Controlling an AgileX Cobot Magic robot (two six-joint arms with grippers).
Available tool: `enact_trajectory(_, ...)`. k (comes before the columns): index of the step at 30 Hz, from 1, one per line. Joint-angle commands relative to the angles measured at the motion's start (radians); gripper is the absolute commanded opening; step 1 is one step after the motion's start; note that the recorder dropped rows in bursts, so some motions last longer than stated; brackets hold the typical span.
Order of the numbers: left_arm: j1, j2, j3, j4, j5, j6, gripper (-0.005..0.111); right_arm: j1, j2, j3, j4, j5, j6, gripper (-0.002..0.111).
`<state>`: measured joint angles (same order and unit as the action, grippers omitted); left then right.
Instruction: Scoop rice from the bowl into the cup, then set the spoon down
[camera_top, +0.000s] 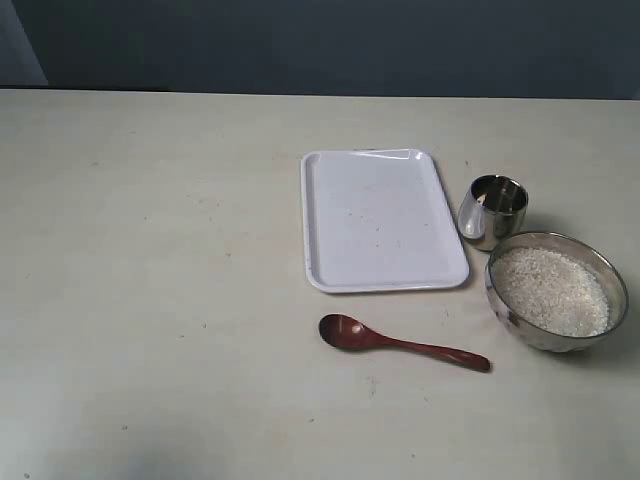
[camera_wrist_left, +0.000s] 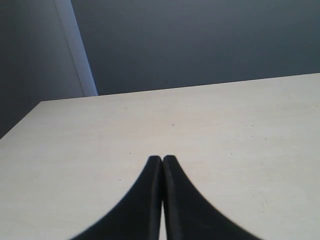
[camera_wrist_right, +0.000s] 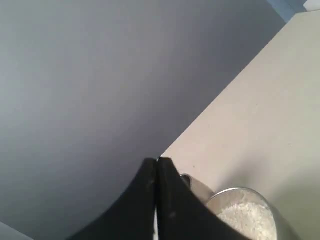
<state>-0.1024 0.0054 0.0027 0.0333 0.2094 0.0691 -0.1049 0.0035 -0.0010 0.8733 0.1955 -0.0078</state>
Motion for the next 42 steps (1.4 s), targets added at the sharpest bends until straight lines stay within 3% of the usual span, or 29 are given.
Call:
enact_trajectory(1,0.000,-0.005,-0.003,-0.003,-0.004,-0.005,0.000,-0.003,-0.003,-0.044,-0.009,0.009,-0.115,-0.001)
enact_trajectory(10,0.000,-0.005,-0.003,-0.003,-0.006,-0.005,0.000,-0.003,0.040,-0.146,-0.011,0.090,-0.320,-0.001)
enact_trajectory(18,0.000,-0.005,-0.003,-0.003,-0.008,-0.005,0.000,-0.003,0.306,-0.341,-0.008,0.236,-0.589,-0.001)
enact_trajectory(23,0.000,-0.005,-0.003,-0.003,-0.008,-0.005,0.000,-0.003,0.582,-0.589,-0.010,0.483,-0.821,-0.001)
enact_trajectory(29,0.000,-0.005,-0.003,-0.003,-0.008,-0.005,0.000,0.019,0.946,-0.844,-0.085,0.810,-0.855,-0.001)
enact_trajectory(31,0.000,-0.005,-0.003,-0.003,-0.008,-0.005,0.000,0.106,1.097,-0.926,-0.182,0.861,-0.855,-0.001)
enact_trajectory(34,0.000,-0.005,-0.003,-0.003,-0.008,-0.005,0.000,0.330,1.297,-0.999,-0.345,0.804,-0.846,-0.001)
enact_trajectory(42,0.000,-0.005,-0.003,-0.003,-0.008,-0.005,0.000,0.734,1.561,-1.011,-0.676,0.698,-0.596,-0.001)
